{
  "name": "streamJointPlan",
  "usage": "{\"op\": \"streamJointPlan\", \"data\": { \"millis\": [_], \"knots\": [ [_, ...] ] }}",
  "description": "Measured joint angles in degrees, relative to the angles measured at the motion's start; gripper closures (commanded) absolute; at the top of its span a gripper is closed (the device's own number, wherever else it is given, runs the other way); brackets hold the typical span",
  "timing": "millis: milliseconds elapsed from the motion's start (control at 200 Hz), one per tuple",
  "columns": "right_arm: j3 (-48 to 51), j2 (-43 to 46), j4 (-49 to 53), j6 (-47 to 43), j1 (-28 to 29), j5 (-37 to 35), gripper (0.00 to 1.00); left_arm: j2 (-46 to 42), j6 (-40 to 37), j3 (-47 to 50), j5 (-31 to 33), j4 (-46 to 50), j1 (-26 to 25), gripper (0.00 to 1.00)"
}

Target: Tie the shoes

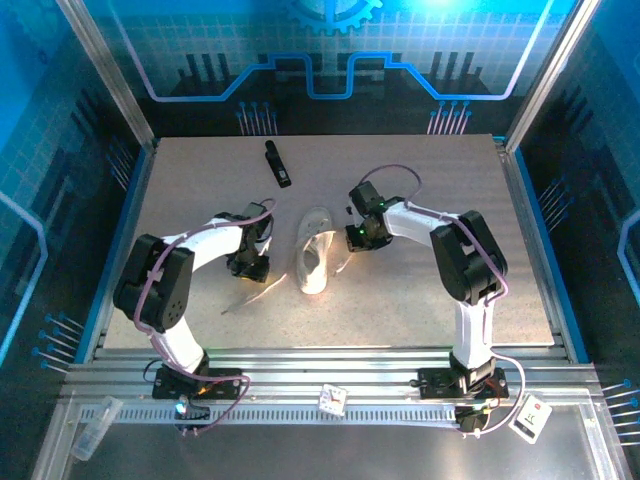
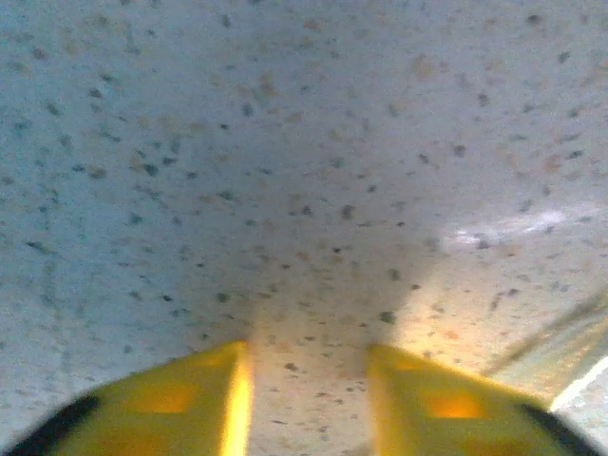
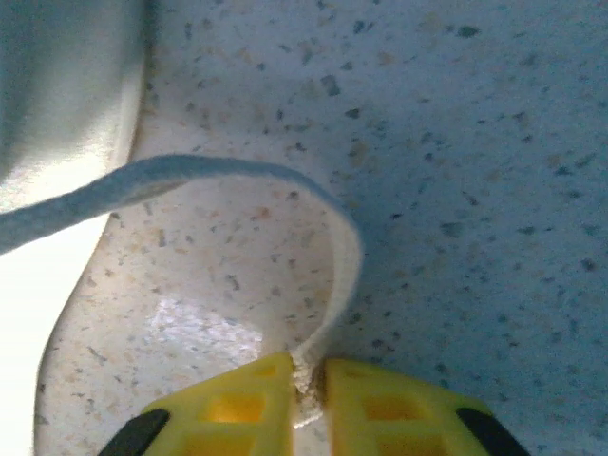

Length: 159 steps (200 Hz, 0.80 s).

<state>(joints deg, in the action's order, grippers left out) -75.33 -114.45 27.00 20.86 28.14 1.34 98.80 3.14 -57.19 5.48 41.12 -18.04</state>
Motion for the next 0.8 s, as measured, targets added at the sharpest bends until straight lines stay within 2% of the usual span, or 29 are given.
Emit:
{"op": "streamJointPlan", "data": {
  "millis": [45,95,180,230,335,425,560,795],
  "knots": [
    [-0.02,0.00,-0.42,-0.20,-0.17,0.28,1.00,-0.02,-0.11,0.02,0.59,-0.02,0.00,0.92],
    [0.11,0.02,-1.49,-0.81,-0.22,0.59,1.00,-0.24,0.28,0.04,0.96,-0.02,0.02,0.97],
    [1.27,0.55,-3.13,-1.46,-0.50,1.01,1.00,-1.03,-0.13,0.28,0.72,0.02,-0.24,0.98],
    [2.27,1.18,-4.33,-1.88,-0.74,1.22,1.00,-2.05,-0.33,0.31,0.55,0.24,-0.31,0.90],
    [4.20,2.27,-6.60,-2.78,-0.85,1.60,1.00,-5.03,-1.38,0.31,-1.11,0.48,-0.33,0.63],
    [5.22,3.21,-7.74,-3.21,-0.85,1.62,1.00,-7.50,-2.60,0.31,-4.00,0.61,-0.72,0.49],
    [5.73,5.18,-8.46,-3.34,-0.85,1.70,1.00,-6.88,-4.85,-0.31,-6.64,2.01,-2.95,0.41],
    [6.95,9.35,-8.70,-3.37,-0.85,2.05,1.00,5.05,-8.55,-5.53,-2.99,7.91,-7.78,0.41]
  ]
}}
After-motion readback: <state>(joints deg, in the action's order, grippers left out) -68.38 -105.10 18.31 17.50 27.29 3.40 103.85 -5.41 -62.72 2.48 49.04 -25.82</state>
